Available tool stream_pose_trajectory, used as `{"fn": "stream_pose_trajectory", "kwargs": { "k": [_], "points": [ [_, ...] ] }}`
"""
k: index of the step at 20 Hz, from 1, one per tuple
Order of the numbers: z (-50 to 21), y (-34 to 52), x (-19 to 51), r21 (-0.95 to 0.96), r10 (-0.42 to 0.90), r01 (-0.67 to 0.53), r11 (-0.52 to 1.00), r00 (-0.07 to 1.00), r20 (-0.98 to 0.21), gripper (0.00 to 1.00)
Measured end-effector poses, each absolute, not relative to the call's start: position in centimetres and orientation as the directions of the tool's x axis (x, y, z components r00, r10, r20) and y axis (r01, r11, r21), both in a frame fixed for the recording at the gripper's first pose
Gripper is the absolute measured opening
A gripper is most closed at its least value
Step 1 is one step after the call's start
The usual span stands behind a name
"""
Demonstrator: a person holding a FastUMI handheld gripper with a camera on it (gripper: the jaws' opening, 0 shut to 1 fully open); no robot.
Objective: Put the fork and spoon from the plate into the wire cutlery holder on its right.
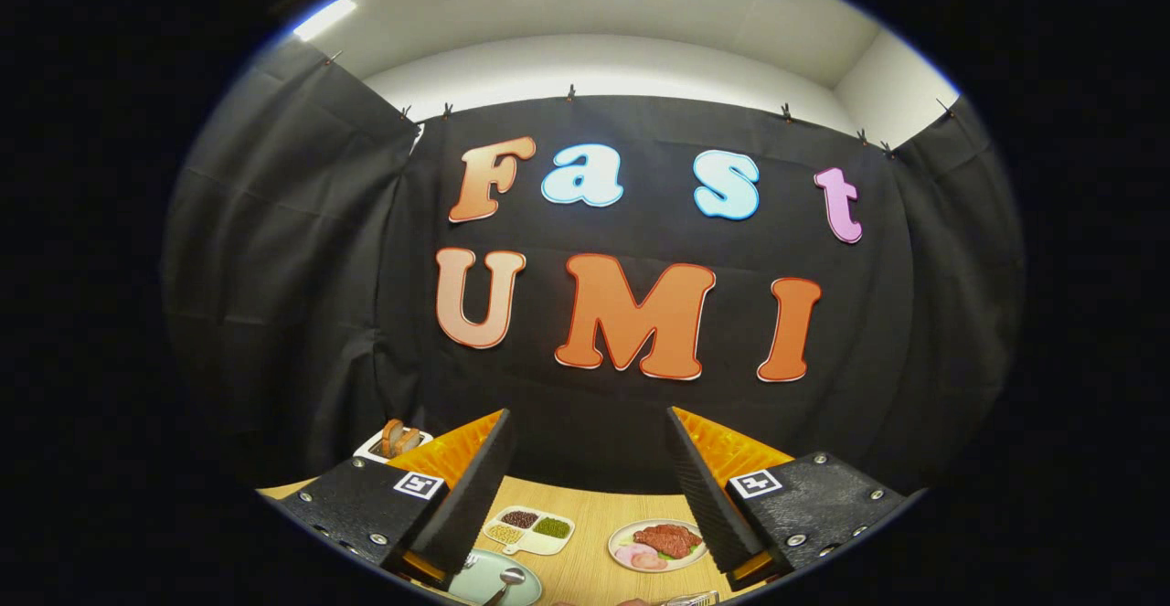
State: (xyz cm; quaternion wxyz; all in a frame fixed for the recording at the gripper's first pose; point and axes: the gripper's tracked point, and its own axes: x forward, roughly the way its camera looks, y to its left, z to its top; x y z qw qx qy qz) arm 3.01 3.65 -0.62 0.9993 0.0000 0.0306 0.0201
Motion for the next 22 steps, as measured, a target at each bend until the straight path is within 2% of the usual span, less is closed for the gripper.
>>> {"fn": "stream_pose_trajectory", "kwargs": {
  "k": [5,13,16,22],
  "points": [
    [-4.8,5.1,3.6,-0.005,0.057,-0.059,0.998,0.983,-0.175,0.98],
    [-14.2,8.3,3.5,0.083,0.128,-0.101,0.991,0.882,-0.454,0.98],
    [-19.6,9.3,3.1,0.108,0.152,-0.110,0.988,0.804,-0.574,0.98],
    [-28.8,11.0,0.7,0.140,0.160,-0.079,0.987,0.569,-0.807,0.97]
  ]
}}
